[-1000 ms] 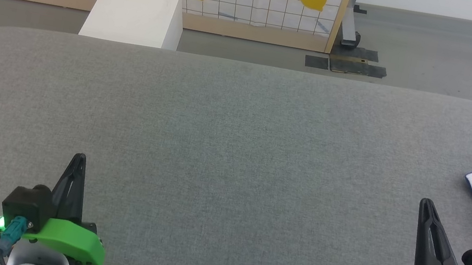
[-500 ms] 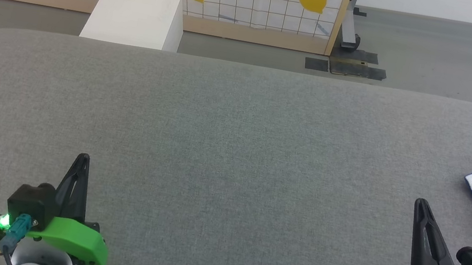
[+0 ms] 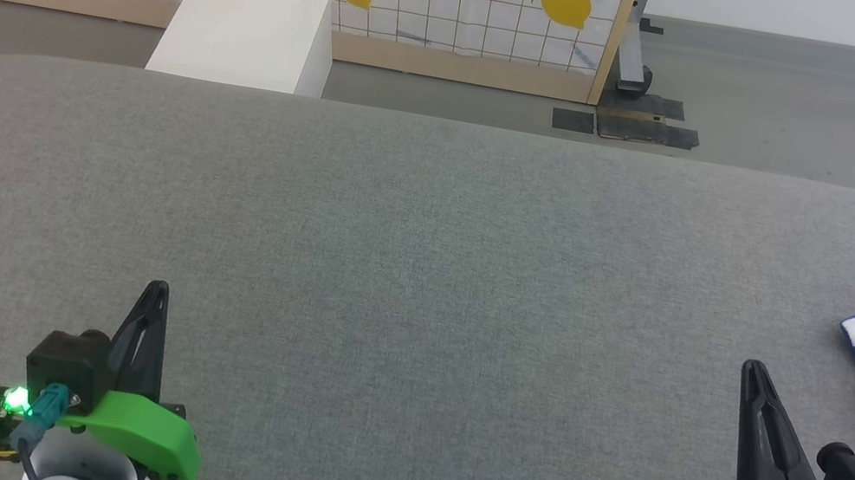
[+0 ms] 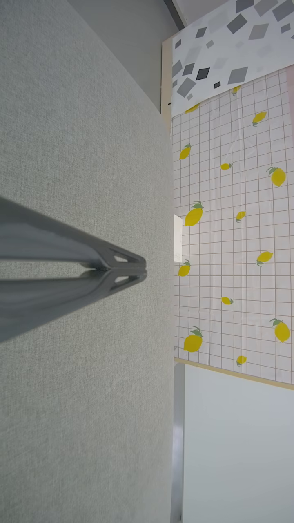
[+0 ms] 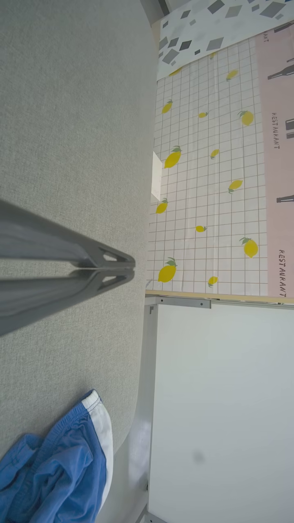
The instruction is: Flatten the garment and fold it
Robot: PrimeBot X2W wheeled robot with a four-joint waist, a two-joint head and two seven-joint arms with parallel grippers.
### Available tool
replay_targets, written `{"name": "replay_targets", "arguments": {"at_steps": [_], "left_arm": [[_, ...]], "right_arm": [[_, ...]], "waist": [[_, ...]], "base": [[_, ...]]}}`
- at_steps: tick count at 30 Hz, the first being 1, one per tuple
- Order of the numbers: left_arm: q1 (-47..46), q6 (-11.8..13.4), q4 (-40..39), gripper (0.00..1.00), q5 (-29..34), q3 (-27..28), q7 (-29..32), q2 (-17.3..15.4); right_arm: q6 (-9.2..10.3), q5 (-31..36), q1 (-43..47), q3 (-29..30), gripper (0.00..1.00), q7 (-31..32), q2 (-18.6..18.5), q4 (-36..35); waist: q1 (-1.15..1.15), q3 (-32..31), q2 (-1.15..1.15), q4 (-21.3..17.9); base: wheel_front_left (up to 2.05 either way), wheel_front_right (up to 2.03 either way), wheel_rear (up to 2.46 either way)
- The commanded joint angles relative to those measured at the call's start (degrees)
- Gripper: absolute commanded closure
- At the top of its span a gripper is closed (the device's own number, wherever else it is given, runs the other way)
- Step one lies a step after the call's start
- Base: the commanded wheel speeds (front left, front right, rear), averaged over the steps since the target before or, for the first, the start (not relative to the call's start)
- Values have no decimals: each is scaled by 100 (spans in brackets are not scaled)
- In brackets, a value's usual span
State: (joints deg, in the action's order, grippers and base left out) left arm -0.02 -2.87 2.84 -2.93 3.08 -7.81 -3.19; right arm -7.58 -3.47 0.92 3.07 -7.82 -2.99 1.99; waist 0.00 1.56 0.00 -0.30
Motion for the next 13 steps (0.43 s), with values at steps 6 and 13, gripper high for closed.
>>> {"name": "replay_targets", "arguments": {"at_steps": [6, 13], "left_arm": [[1, 66, -57, 100, 56, -37, 88, 17], [1, 92, -84, 100, 83, -68, 167, 18]], "right_arm": [[5, 86, -48, -45, 100, 90, 6, -53], [5, 116, -53, -75, 100, 170, 7, -70]], "waist": [[0, -15, 0, 3], [0, -32, 0, 6]], "base": [[0, 0, 0], [0, 0, 0]]}}
